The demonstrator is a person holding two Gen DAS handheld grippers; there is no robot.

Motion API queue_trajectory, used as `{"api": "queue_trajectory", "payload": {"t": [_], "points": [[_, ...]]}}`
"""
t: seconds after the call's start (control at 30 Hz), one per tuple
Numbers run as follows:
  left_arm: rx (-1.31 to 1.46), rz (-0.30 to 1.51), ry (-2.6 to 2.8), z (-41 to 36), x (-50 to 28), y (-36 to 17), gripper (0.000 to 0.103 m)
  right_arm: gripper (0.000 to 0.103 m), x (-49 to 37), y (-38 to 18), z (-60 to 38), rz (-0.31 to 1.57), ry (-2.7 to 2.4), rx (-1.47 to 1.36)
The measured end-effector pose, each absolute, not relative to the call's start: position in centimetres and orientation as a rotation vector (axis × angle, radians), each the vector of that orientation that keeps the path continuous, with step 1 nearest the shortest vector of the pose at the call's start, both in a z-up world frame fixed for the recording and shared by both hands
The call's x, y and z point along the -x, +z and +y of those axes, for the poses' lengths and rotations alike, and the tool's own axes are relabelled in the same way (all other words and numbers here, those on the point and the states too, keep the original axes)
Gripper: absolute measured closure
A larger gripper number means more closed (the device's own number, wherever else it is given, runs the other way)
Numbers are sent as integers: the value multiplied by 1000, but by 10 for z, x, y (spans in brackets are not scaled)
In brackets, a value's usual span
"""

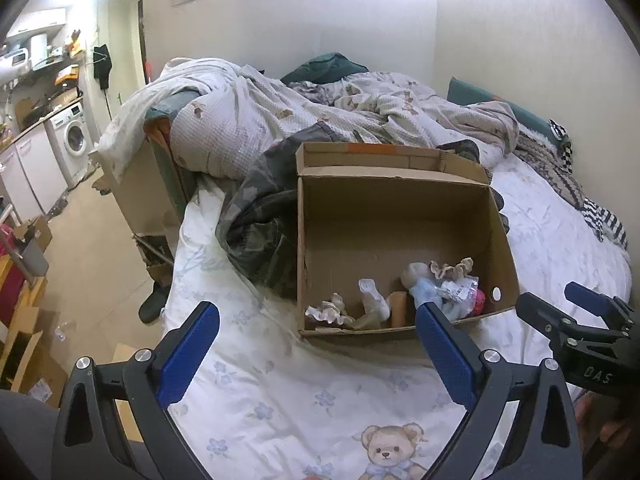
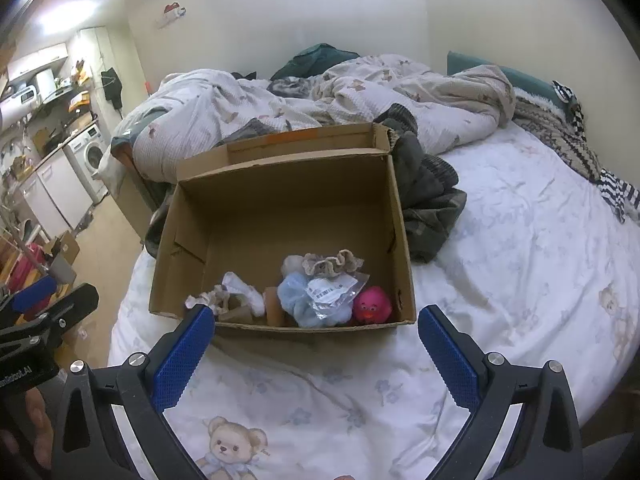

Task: Organize soft objects

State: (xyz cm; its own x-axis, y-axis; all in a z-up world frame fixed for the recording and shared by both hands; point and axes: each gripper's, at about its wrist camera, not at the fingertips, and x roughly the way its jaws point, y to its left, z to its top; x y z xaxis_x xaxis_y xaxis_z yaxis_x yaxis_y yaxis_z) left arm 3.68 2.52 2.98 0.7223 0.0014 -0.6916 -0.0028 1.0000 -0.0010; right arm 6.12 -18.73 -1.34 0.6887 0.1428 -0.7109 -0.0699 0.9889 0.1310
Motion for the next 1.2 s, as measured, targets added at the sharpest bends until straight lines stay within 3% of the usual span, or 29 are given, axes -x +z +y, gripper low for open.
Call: {"api": "queue_trajectory", "payload": {"t": [1.2], "points": [[20,789,16,27,-39,24,5,0,-61,-13,-191,802,103,-102]]}}
